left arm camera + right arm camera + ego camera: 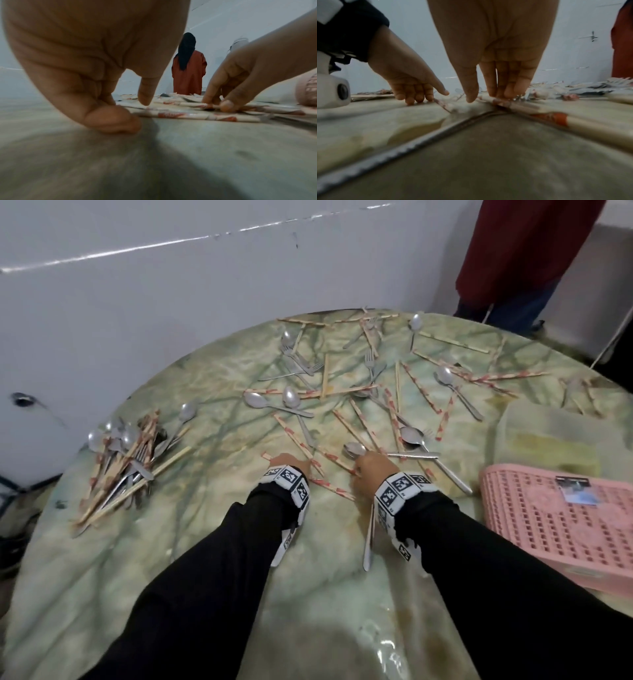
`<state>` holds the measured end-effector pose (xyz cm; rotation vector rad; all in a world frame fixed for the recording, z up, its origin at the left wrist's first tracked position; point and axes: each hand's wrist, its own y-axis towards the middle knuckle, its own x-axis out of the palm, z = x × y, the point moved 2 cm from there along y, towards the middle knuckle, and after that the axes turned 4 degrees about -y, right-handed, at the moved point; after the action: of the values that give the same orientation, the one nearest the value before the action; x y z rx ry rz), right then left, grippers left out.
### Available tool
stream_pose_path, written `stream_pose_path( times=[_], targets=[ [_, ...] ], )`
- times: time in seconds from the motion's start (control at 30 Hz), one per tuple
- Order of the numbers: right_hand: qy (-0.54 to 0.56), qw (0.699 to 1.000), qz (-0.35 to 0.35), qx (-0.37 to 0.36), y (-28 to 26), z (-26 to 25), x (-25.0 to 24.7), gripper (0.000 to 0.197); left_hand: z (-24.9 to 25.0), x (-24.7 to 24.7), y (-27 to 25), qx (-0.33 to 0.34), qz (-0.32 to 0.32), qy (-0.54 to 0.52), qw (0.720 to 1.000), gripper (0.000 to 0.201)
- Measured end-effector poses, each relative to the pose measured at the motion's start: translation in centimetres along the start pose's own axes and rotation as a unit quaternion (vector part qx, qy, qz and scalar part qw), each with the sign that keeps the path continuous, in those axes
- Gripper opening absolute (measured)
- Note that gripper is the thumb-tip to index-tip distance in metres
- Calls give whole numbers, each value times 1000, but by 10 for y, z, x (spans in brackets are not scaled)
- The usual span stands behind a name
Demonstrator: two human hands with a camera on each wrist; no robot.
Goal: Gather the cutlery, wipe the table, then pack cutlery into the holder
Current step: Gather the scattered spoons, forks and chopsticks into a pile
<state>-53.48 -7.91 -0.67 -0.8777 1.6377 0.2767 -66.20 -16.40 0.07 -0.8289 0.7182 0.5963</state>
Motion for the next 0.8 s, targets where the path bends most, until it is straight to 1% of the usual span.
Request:
stream_pose_path(
  times=[0.07,0.13,0.2,0.23,0.3,0.37,0.43,0.5,0.57,0.63,0.7,0.73,0.8],
  targets=[
    [-18,1000,-8,-13,5,3,1,34,-1,0,7,-16,17,8,1000,40],
    [-29,999,-19,-28,10,6,2,30,-2,0,12,-25,7,20,999,40],
    [-36,998,-24,-50,14,8,0,18,-6,0,18,-35,-6,17,999,35],
    [-34,997,-27,-62,17,9,-1,17,-7,-2,20,-38,-2,-1,999,31],
    [-36,995,-49,-73,20,9,-5,28,-10,-5,21,-45,19,-24,998,27],
    [-35,994,-75,-74,22,8,-15,27,-7,-9,26,-32,41,-56,997,33],
    [-8,996,-68,-61,26,12,-30,24,2,-14,28,-8,67,-125,990,36],
    [31,998,-39,-29,35,24,-44,26,13,-17,32,0,90,-166,982,34],
    [29,999,-13,-7,41,36,-53,24,20,-13,37,-4,99,-153,983,36],
    [-16,1000,-20,12,44,47,-53,21,24,-1,39,-13,83,-118,989,44],
    [-92,995,-38,18,44,51,-47,13,24,8,42,-11,70,-48,996,52],
    [-121,991,-44,20,45,53,-44,12,25,10,44,-7,72,-24,997,49],
    [-148,988,-43,13,46,55,-41,11,28,8,49,3,80,14,997,36]
  ],
)
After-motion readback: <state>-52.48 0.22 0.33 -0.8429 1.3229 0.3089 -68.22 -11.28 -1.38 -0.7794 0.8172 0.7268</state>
